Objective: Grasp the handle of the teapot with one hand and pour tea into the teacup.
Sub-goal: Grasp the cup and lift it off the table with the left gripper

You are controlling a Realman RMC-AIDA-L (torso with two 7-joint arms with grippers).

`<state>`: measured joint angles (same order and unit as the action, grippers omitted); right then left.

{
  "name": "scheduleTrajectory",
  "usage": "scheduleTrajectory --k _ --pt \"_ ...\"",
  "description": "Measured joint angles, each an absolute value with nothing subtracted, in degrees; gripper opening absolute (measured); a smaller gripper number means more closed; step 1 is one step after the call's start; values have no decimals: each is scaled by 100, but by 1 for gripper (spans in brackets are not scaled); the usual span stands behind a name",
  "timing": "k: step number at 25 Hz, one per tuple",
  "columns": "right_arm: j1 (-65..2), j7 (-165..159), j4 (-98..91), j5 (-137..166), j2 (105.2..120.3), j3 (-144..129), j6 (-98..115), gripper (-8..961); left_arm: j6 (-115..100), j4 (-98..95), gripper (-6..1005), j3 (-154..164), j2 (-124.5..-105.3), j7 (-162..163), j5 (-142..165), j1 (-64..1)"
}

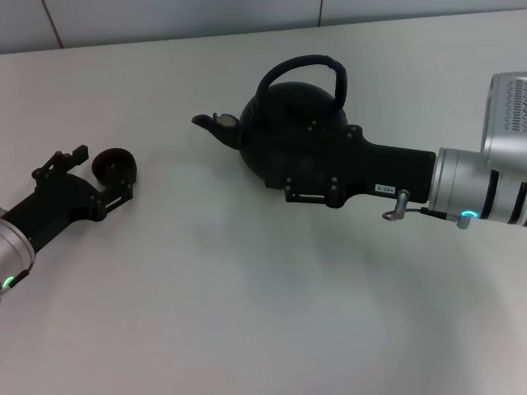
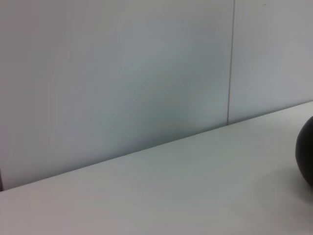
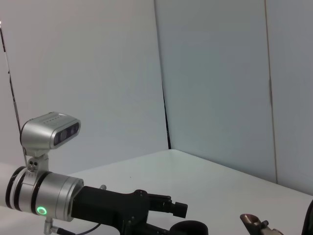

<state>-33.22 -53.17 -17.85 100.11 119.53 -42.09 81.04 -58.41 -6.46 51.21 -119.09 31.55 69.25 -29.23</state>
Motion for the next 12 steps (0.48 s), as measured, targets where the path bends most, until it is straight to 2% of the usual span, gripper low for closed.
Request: scheduleTrajectory --k 12 --pt "-3340 -5317 -1784 10011 11953 -4188 8104 788 -5803 -635 864 5133 -11909 3155 6945 -2944"
